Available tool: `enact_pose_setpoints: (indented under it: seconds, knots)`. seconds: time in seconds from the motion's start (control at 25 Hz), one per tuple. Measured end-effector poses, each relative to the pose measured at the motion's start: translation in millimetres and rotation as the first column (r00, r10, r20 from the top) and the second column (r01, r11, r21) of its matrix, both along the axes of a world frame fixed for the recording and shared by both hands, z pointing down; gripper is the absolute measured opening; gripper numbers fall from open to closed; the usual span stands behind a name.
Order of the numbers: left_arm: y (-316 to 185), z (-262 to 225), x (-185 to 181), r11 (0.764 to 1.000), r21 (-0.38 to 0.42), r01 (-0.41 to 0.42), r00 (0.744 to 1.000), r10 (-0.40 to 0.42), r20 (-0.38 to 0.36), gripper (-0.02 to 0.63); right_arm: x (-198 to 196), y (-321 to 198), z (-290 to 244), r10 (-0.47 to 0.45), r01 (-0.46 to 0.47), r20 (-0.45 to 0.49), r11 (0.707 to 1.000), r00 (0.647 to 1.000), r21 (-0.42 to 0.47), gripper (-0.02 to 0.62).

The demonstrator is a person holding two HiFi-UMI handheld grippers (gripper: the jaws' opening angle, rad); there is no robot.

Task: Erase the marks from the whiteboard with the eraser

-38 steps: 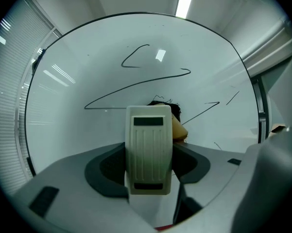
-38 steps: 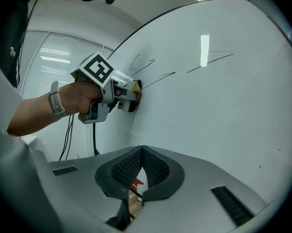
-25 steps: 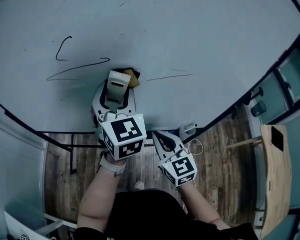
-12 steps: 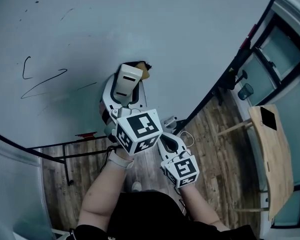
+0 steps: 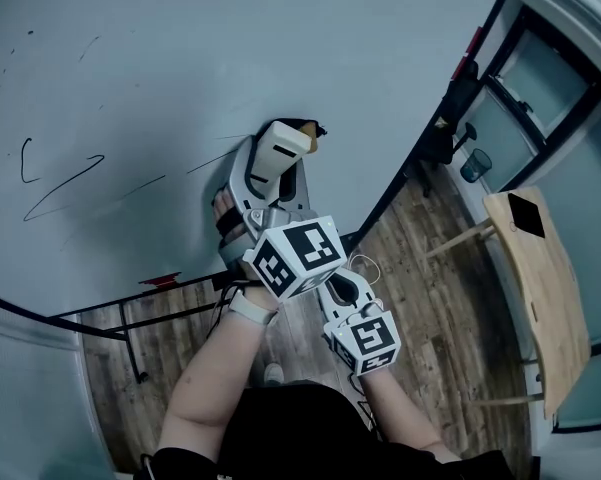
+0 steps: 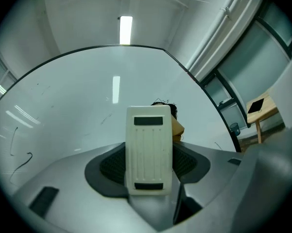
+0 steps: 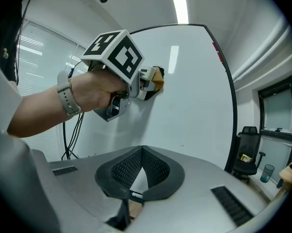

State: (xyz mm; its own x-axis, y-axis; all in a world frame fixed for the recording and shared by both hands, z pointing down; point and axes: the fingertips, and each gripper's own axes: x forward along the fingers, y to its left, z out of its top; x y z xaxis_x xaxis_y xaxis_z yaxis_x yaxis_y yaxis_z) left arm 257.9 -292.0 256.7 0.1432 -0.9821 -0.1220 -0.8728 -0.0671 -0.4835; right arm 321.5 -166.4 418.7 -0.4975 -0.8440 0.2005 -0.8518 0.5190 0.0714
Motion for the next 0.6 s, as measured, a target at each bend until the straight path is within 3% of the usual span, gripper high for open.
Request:
enact_pose_setpoints:
  seconds: [0.32, 0.6]
  knots:
    - [9, 10, -37, 0.999, 0.028, 0.041, 0.996, -0.043, 0.072, 0.267, -37, -2, 3, -0.059, 0.059, 0.001, 0.998, 0.998, -0.002, 0.028]
    - [23, 23, -94, 0.997, 0.066, 0.050, 0.996, -0.055, 0.074, 0.267, -90, -5, 4, -0.153, 0.153, -0.011, 0.988, 0.988, 0.000, 0.028]
